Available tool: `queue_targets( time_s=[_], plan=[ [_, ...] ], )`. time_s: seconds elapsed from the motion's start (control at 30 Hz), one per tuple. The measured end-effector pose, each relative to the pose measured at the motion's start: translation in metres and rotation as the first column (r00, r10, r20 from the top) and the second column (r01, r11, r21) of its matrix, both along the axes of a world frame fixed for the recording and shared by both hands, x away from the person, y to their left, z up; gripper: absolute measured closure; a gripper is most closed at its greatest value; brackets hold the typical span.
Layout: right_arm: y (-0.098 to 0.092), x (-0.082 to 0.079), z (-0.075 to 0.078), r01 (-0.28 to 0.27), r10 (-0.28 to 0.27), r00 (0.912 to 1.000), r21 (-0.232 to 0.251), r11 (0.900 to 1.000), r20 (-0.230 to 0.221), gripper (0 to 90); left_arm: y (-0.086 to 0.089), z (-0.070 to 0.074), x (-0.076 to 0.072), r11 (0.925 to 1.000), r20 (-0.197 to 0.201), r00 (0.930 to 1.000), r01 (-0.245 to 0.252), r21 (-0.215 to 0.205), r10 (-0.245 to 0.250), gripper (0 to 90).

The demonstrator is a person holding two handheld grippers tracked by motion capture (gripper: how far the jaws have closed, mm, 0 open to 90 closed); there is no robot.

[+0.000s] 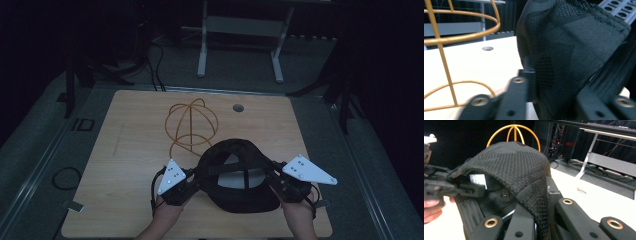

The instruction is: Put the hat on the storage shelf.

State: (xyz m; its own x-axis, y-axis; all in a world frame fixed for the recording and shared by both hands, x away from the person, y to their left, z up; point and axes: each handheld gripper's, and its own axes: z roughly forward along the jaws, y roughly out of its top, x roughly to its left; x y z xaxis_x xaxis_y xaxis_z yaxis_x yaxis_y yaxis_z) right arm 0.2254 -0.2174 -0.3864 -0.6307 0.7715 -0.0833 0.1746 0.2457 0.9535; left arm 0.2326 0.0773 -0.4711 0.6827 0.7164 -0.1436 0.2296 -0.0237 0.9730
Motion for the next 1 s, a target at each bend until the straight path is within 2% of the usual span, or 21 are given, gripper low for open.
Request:
queue_targets(
  time_s=[0.2, 0.47, 0.6, 0.67, 0.77, 0.83, 1.0],
  plan=[
    [-0.002, -0.002, -0.004, 0.006, -0.006, 1.0, 0.008, 1.0, -0.002, 88.0, -0.005, 0.01, -0.001, 0.9983, 0.032, 0.9984, -0.047, 0.035, 0.046, 87.4],
    [-0.013, -0.006, -0.012, 0.004, -0.003, 0.9993, 0.022, 1.0, -0.037, 87.5, -0.008, 0.017, 0.003, 0.9983, 0.035, 0.9983, -0.047, 0.035, 0.046, 87.9],
    [-0.018, -0.008, -0.021, 0.01, -0.009, 0.9984, 0.021, 1.0, -0.056, 86.7, -0.01, 0.02, 0.005, 0.9985, 0.029, 0.9988, -0.041, 0.035, 0.04, 88.1],
    [-0.021, -0.009, -0.024, 0.005, -0.003, 0.9981, 0.03, 1.0, -0.061, 83.3, -0.011, 0.022, 0.005, 0.9987, 0.033, 0.9988, -0.038, 0.034, 0.037, 88.1],
    [-0.024, -0.012, -0.026, -0.01, 0.011, 0.9978, 0.023, 1.0, -0.065, 71.4, -0.011, 0.026, 0.007, 0.9993, 0.035, 0.999, -0.029, 0.021, 0.028, 88.2],
    [-0.027, -0.016, -0.025, -0.025, 0.027, 0.9977, 0.029, 0.999, -0.063, 67.6, -0.011, 0.03, 0.008, 0.9996, 0.042, 0.9988, -0.025, 0.014, 0.024, 88.1],
    [-0.032, -0.024, -0.025, -0.078, 0.079, 0.9942, 0.012, 0.997, -0.073, 55.0, -0.012, 0.044, 0.007, 0.9994, 0.083, 0.9965, -0.018, 0.03, 0.016, 88.2]
  ],
)
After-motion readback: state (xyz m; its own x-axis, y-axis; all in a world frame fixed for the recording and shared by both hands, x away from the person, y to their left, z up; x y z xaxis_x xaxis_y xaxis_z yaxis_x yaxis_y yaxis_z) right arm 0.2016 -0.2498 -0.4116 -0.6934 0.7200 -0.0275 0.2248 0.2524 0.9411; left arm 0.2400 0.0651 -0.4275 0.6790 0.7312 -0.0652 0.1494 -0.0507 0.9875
